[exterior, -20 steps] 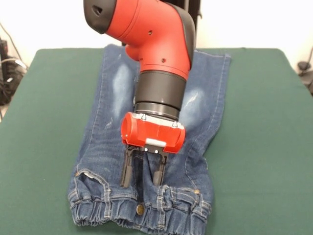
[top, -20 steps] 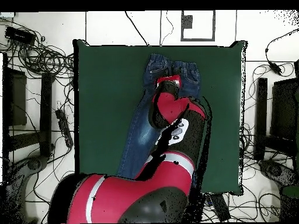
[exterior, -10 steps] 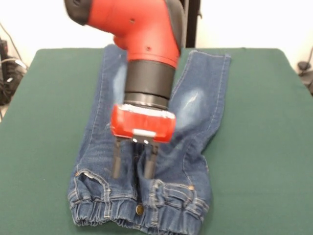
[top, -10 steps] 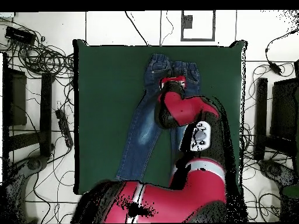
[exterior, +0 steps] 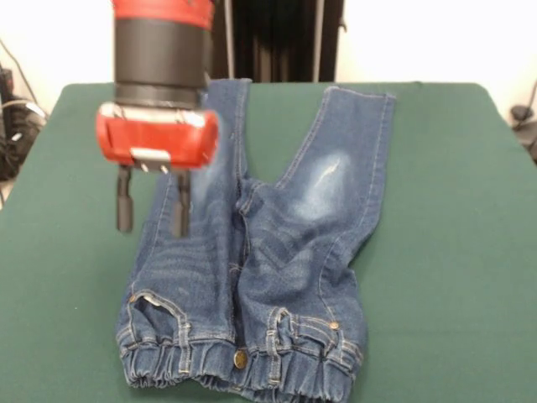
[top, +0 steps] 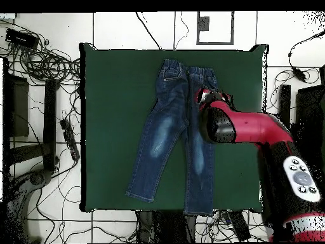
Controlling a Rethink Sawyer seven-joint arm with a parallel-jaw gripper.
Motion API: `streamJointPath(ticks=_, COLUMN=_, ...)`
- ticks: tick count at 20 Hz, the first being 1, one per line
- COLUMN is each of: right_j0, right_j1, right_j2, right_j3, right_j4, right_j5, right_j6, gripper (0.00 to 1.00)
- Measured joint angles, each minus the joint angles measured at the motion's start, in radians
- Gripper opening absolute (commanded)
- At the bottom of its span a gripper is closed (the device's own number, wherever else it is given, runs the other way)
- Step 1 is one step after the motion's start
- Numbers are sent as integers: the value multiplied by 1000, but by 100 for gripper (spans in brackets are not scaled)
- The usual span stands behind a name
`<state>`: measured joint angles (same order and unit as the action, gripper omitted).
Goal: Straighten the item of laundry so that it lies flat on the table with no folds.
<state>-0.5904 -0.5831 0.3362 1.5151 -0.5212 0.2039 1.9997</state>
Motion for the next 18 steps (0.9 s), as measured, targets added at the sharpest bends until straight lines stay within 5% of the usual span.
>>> streamJointPath(ticks=8, right_j0=-151, right_j1=-69, right_j2=200, right_j3=92, right_j4=16, right_j5=222, right_j6=0, gripper=100)
streamJointPath(ticks=18, right_j0=-204, right_j1=-71, right_j2=389, right_j3=175, right_j4=41, right_j5=475, right_j6=-61, gripper=100)
